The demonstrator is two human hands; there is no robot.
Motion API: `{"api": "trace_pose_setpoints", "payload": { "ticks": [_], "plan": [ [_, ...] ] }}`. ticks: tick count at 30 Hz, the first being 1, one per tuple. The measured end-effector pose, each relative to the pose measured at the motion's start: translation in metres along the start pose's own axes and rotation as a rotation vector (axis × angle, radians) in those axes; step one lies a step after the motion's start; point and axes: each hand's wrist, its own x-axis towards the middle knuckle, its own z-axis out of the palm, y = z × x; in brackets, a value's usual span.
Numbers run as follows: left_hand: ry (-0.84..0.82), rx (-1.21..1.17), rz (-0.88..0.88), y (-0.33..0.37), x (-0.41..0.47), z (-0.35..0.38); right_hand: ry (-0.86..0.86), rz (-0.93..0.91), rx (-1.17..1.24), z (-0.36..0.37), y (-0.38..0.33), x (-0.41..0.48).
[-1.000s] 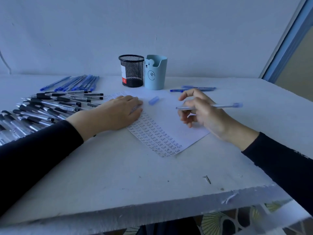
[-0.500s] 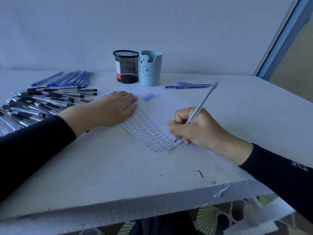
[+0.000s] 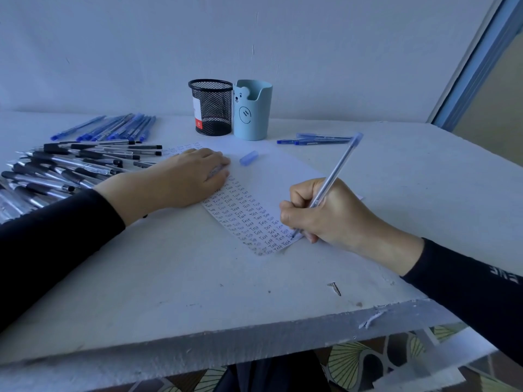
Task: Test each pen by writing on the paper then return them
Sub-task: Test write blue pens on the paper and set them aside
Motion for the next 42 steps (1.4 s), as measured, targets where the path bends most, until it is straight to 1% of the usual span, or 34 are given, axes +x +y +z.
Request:
{"api": "trace_pose_setpoints", "payload": {
  "ticks": [7, 23, 38, 42],
  "plan": [
    [0.004, -0.002, 0.006, 0.0015, -0.0004, -0.0005, 0.022, -0.002, -0.009, -0.0009, -0.0015, -0.0004],
    [0.001, -0.004, 0.005, -0.0016, 0.001, 0.001, -0.026, 0.009, -0.005, -0.002, -0.0025, -0.0004],
    [0.004, -0.004, 0.006, -0.0004, 0.0002, 0.0, 0.028, -0.008, -0.013, -0.003, -0.0003, 0.0006],
    [0.0, -0.003, 0.006, 0.0004, -0.0002, -0.0005, 0.021, -0.003, -0.03, -0.0032, 0.0016, 0.0019]
  ]
}}
